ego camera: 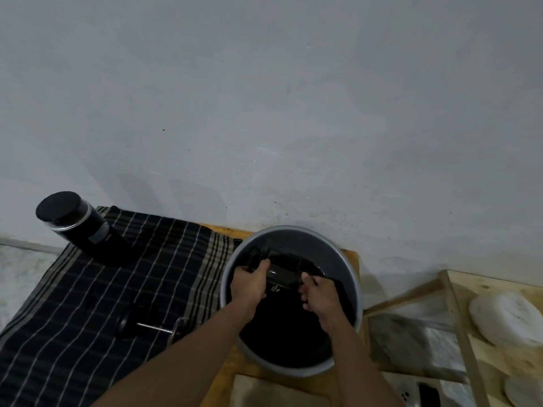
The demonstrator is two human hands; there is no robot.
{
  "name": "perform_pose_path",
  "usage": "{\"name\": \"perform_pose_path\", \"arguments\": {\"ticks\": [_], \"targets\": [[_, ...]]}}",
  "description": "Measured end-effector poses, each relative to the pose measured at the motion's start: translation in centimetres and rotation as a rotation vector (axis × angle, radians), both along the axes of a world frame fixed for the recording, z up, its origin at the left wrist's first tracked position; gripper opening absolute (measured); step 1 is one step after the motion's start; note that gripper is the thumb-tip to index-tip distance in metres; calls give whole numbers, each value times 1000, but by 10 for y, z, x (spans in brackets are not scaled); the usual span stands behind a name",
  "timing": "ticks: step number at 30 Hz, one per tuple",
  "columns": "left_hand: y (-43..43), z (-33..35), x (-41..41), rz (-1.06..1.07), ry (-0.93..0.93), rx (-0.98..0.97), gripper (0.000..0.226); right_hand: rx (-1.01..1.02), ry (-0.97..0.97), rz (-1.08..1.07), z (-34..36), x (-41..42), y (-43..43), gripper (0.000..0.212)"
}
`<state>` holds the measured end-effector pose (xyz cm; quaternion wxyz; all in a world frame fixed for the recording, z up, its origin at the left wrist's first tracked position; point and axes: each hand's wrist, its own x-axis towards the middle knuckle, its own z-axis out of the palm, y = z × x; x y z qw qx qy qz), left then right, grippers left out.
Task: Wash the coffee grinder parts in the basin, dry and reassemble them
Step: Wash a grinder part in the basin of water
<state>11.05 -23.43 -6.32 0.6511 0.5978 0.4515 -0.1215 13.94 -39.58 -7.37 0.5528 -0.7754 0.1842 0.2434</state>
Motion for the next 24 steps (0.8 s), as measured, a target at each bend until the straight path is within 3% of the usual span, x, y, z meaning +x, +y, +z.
{"name": "perform_pose_path", "arguments": {"ticks": [2, 7, 11, 14, 19, 24], "targets": [[-2, 0, -3, -81, 58, 24, 54, -51, 22, 9, -5, 1, -1, 33], [-14, 2, -3, -278, 202, -21, 57, -254, -151, 19, -4, -3, -17, 40], [-21, 2, -3, -206, 294, -139, 59, -298, -222, 130, 5, 1, -17, 33], [-13, 3, -4, -122, 317, -235, 63, -484, -336, 261, 12, 7, -12, 30], [5, 8, -5, -180, 281, -254, 85, -123, -391, 306, 44, 14, 2, 15], [5, 10, -6, -148, 227, -278, 79, -244, -532, 269, 64, 8, 20, 34]]}}
